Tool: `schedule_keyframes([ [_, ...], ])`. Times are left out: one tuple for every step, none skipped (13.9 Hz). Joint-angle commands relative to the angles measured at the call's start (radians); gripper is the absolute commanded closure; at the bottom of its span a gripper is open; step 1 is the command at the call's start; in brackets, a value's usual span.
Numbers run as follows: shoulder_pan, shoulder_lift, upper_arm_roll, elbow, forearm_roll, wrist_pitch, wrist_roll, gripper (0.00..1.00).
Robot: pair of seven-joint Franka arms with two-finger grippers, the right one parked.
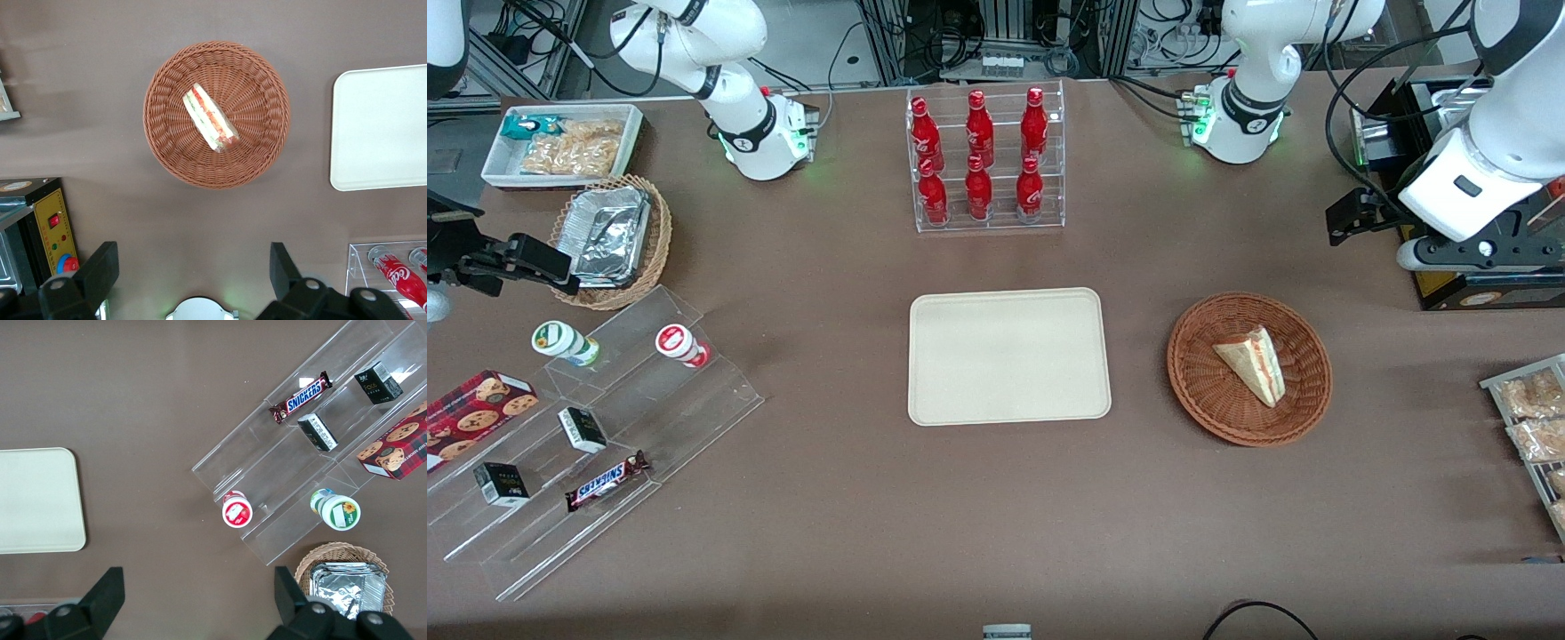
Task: Place sandwich from basket to tray
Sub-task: 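Move the left gripper over the wicker basket and lower onto the sandwich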
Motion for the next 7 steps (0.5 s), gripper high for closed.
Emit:
schedule_keyframes([
  [0.006,0.010,-0.009,0.020,-0.013,-0.007,0.007,0.00],
  [0.001,0.016,-0.010,0.014,-0.010,-0.008,0.008,0.00],
  [-0.002,0.027,-0.012,0.004,-0.008,-0.011,0.008,0.00],
  [-0.004,0.048,-0.012,-0.001,-0.009,-0.016,0.008,0.00],
  [-0.004,0.061,-0.014,-0.021,-0.010,-0.007,0.010,0.00],
  [-0.004,0.073,-0.014,-0.051,-0.008,0.018,0.008,0.00],
  [-0.004,0.076,-0.014,-0.091,-0.008,0.057,0.008,0.00],
])
